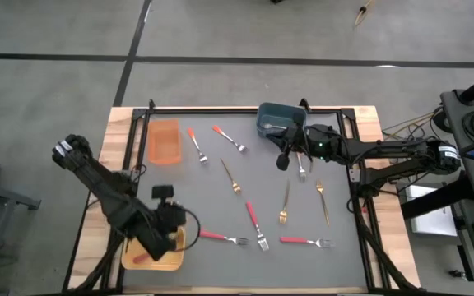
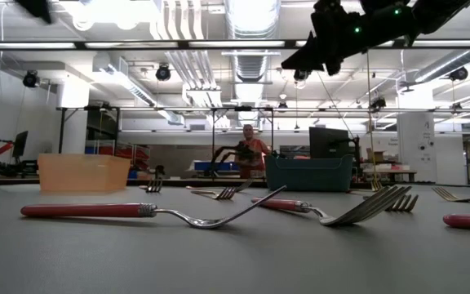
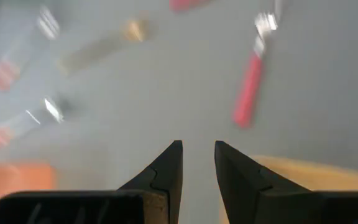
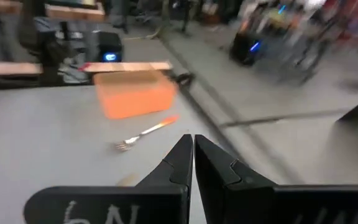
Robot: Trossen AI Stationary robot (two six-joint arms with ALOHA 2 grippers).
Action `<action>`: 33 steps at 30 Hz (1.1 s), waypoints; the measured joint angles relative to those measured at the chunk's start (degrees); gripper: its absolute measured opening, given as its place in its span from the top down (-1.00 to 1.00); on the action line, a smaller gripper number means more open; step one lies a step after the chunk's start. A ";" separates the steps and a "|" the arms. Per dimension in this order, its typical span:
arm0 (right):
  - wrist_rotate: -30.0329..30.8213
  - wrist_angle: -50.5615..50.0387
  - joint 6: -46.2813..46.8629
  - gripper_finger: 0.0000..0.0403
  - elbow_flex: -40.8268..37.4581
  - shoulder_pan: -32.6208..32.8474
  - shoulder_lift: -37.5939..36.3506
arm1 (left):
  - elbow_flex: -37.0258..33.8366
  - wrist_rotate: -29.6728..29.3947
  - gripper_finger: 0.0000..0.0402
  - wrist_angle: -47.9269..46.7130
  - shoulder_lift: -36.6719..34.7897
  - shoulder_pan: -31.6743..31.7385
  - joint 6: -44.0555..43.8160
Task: Sort silverware by color (type)
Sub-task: Put the gold fork into the orange bin
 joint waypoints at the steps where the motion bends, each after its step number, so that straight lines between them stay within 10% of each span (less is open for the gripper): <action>1: -1.85 -1.43 2.48 0.96 0.01 0.02 0.03 | -0.45 -2.05 0.63 1.43 -1.18 0.96 3.52; 10: -5.94 -11.11 22.56 0.96 4.56 0.29 2.84 | -16.63 -7.08 0.63 30.29 -15.81 11.08 39.41; 21: -5.55 -47.22 35.45 0.96 22.79 1.56 13.18 | -40.92 -7.56 0.63 67.62 -31.33 23.70 54.49; 33: -6.03 -81.74 37.01 0.96 35.11 1.69 27.08 | -43.47 -7.54 0.63 72.79 -34.75 29.46 63.76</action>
